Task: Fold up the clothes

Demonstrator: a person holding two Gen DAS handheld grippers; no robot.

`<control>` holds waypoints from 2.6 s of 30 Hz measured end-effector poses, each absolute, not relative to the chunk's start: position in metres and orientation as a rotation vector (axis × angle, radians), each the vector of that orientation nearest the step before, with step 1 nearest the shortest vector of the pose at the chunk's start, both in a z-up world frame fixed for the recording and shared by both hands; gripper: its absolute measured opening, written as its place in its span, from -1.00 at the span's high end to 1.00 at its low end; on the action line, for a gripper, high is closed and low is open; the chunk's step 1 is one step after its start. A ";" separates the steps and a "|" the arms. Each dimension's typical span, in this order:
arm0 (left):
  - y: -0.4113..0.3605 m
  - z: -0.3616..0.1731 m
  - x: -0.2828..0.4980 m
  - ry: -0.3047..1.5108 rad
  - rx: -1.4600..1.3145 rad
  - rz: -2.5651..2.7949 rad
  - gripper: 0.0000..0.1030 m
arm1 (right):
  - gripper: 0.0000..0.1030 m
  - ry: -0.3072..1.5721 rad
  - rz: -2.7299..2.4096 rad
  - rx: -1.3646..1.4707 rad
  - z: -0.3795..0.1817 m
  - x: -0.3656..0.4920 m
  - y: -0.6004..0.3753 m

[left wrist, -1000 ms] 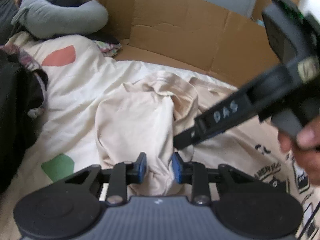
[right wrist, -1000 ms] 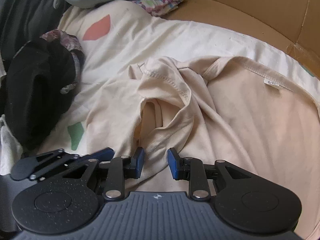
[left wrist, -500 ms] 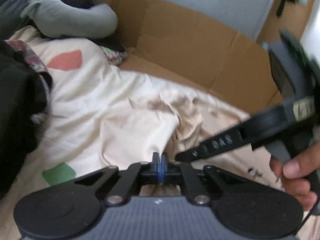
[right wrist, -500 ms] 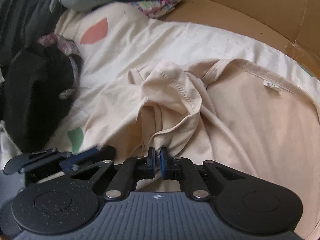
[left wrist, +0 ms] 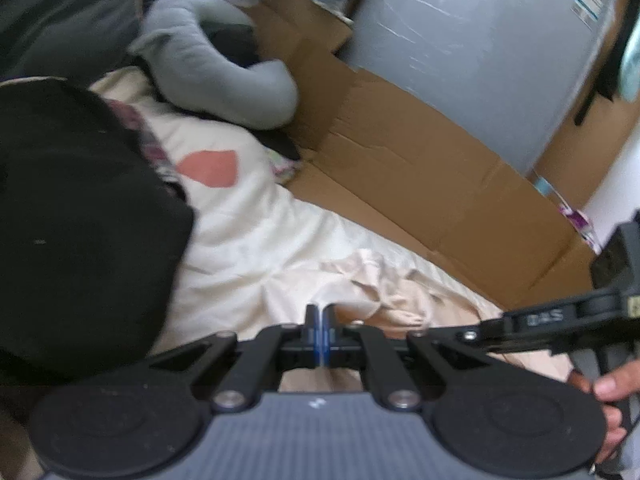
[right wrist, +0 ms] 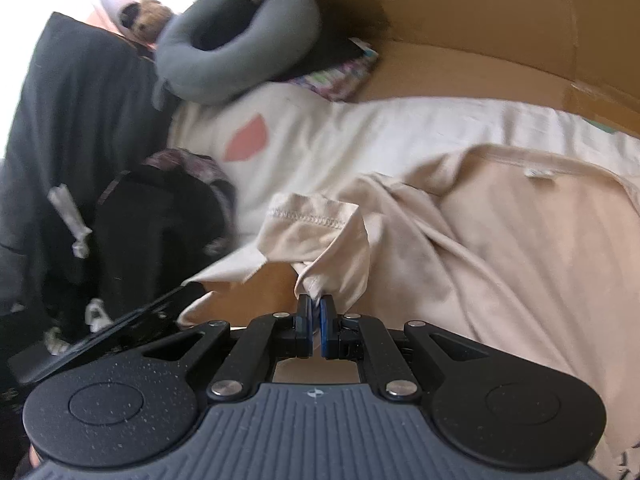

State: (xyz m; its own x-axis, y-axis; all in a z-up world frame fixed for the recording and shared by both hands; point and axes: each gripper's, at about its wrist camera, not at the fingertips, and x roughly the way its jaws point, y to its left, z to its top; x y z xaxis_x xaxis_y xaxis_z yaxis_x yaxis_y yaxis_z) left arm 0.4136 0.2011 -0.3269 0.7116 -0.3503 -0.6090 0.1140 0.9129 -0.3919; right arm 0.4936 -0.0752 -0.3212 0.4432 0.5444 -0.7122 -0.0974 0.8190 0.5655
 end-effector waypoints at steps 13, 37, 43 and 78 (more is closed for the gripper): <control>0.232 -0.326 0.403 0.695 -0.303 -0.066 0.99 | 0.97 1.021 0.597 0.486 -0.319 0.518 -0.002; 0.196 -0.345 0.432 0.776 -0.280 -0.194 -0.15 | 0.46 1.060 0.568 0.208 -0.321 0.536 -0.026; 0.174 -0.366 0.448 0.842 -0.219 -0.189 -0.31 | 0.30 1.015 0.509 -0.025 -0.326 0.553 -0.043; 0.205 -0.375 0.479 0.675 -0.182 0.085 0.86 | 0.99 1.012 0.387 -0.442 -0.366 0.628 -0.041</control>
